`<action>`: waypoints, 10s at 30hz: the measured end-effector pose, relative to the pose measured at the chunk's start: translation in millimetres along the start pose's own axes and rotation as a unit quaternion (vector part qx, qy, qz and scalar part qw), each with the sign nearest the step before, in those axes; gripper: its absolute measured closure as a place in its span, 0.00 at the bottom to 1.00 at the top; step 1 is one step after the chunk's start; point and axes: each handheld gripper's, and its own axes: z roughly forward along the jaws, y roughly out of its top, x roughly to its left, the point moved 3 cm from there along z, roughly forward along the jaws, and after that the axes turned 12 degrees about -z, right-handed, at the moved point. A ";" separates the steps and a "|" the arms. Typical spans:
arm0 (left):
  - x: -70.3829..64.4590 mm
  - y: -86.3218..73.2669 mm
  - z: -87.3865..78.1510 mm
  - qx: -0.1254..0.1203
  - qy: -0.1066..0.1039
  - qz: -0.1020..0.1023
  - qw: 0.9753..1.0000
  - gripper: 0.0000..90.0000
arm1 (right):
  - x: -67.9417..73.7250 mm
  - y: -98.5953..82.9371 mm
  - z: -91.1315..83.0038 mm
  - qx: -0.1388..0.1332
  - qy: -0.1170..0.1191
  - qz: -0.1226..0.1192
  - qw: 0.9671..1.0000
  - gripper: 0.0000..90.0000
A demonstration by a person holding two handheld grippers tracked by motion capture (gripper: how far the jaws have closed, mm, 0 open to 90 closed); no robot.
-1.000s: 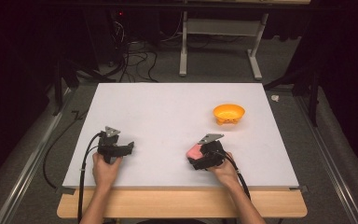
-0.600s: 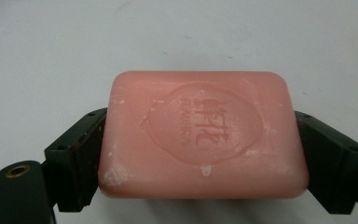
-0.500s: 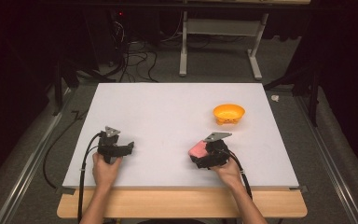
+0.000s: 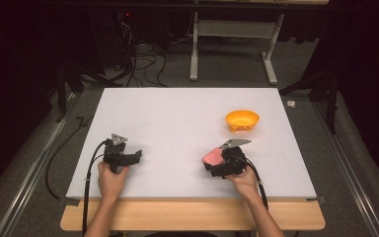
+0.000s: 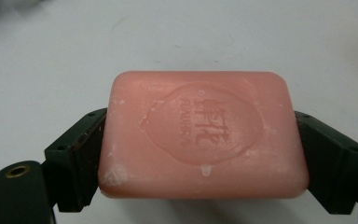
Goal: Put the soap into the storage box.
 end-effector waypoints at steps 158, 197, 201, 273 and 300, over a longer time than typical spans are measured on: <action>0.1 0.0 0.0 0.000 0.000 0.000 1.000 0.20 | -134.9 63.3 -47.3 0.036 -0.142 0.149 0.978 0.15; -0.1 -0.1 0.0 0.000 0.000 -0.001 1.000 0.20 | -161.5 60.5 -6.4 0.107 -0.154 0.195 0.963 0.15; -0.1 -0.1 0.0 0.000 0.000 -0.001 1.000 0.20 | -163.5 60.9 -3.9 0.113 -0.156 0.202 0.960 0.15; -0.2 -0.1 0.0 -0.001 0.001 0.001 1.000 0.20 | -126.2 73.3 -57.4 0.017 -0.178 0.158 0.971 0.19; -0.1 -0.1 -0.1 0.000 0.001 0.001 1.000 0.20 | -92.5 69.8 -93.2 -0.054 -0.158 0.129 0.978 0.22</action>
